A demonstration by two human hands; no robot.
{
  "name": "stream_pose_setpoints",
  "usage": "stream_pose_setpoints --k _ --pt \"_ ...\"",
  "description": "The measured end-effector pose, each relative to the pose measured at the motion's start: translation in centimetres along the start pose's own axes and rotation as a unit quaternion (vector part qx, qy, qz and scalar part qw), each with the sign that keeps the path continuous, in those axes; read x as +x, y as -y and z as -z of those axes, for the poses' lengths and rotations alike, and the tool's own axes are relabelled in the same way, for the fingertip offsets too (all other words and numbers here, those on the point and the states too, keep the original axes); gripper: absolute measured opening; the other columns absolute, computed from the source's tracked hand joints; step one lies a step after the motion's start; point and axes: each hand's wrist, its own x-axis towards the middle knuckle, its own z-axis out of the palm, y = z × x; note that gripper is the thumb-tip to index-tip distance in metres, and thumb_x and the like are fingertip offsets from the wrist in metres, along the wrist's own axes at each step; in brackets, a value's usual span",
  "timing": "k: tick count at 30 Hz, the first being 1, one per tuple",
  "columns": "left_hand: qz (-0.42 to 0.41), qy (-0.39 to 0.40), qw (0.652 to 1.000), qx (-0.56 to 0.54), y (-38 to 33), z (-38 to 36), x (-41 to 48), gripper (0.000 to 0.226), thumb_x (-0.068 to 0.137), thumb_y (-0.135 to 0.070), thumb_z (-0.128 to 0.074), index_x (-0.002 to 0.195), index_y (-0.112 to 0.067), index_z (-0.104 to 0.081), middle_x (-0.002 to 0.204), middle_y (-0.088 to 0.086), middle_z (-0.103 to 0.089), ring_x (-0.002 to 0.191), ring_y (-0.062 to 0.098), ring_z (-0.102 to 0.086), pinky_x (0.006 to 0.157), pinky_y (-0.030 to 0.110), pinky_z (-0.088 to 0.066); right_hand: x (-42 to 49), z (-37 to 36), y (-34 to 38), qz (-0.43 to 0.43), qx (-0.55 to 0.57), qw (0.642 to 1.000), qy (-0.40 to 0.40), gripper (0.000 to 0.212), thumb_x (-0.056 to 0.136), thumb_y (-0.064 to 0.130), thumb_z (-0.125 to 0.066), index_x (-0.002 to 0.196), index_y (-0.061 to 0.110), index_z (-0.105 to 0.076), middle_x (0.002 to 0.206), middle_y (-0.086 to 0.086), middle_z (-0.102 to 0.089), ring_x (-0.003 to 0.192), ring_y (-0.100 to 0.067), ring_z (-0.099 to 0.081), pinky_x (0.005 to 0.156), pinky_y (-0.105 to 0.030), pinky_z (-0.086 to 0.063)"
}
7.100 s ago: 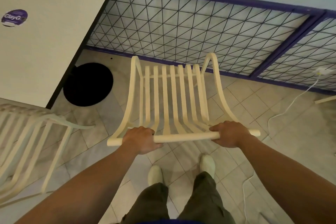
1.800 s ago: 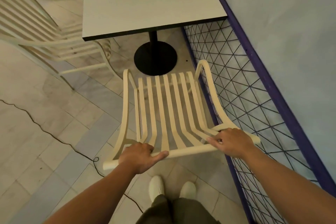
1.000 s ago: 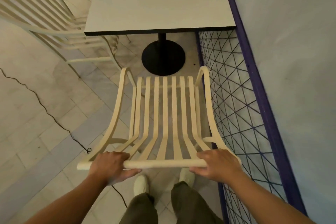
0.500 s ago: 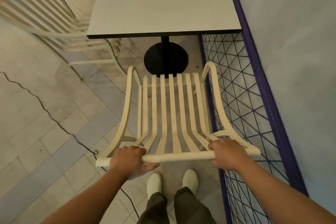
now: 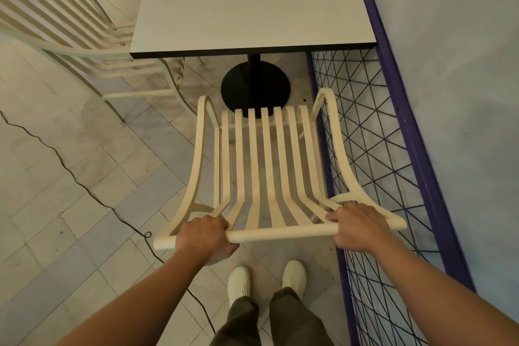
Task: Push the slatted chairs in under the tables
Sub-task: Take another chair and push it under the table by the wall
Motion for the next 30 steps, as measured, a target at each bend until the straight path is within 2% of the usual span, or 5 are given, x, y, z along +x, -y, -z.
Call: stream_pose_setpoints --k 7,12,19,23,30 --pt "0.001 -0.001 1.0 -0.005 -0.1 1.9 3.6 0.048 0.083 -0.071 -0.05 0.112 -0.038 -0.068 0.091 -0.014 -0.066 0.085 0.013 -0.065 0.08 0.034 -0.056 3.1 2.2 -1.6 -0.001 0.008 1.0 -0.023 0.05 0.072 0.038 -0.063 0.122 0.042 -0.068 0.101 0.01 -0.068 0.086 -0.018 -0.062 0.072 -0.031 -0.047" --pt "-0.001 -0.004 1.0 -0.002 0.1 3.6 6.0 0.049 0.082 -0.07 -0.052 0.116 -0.039 -0.068 0.093 -0.013 -0.066 0.086 0.014 -0.065 0.084 0.037 -0.056 5.3 3.7 -2.6 0.006 0.007 0.999 -0.033 0.039 0.073 0.039 -0.063 0.111 0.041 -0.071 0.085 0.013 -0.062 0.078 -0.017 -0.059 0.066 -0.03 -0.043" --pt "0.001 -0.016 1.0 -0.013 0.3 5.5 8.5 0.047 0.082 -0.07 -0.055 0.113 -0.039 -0.071 0.092 -0.014 -0.067 0.085 0.012 -0.064 0.081 0.035 -0.056 8.0 5.2 -3.6 0.017 0.012 0.998 -0.054 0.041 0.072 0.045 -0.063 0.112 0.042 -0.071 0.091 0.012 -0.067 0.079 -0.014 -0.06 0.067 -0.029 -0.042" --pt "0.0 -0.014 1.0 -0.014 0.2 6.1 9.3 0.045 0.082 -0.07 -0.056 0.112 -0.039 -0.07 0.09 -0.014 -0.066 0.084 0.012 -0.064 0.08 0.036 -0.057 8.9 5.8 -4.1 0.019 0.001 0.999 -0.049 0.04 0.071 0.044 -0.063 0.109 0.04 -0.072 0.089 0.011 -0.067 0.079 -0.014 -0.062 0.069 -0.031 -0.049" --pt "-0.025 0.022 0.999 -0.022 0.3 6.8 9.7 0.039 0.087 -0.057 -0.058 0.12 -0.038 -0.067 0.097 -0.011 -0.067 0.09 0.015 -0.065 0.086 0.04 -0.057 9.3 6.0 -4.4 0.026 0.01 0.999 -0.039 0.038 0.071 0.045 -0.062 0.107 0.04 -0.072 0.091 0.011 -0.066 0.08 -0.015 -0.062 0.069 -0.032 -0.049"
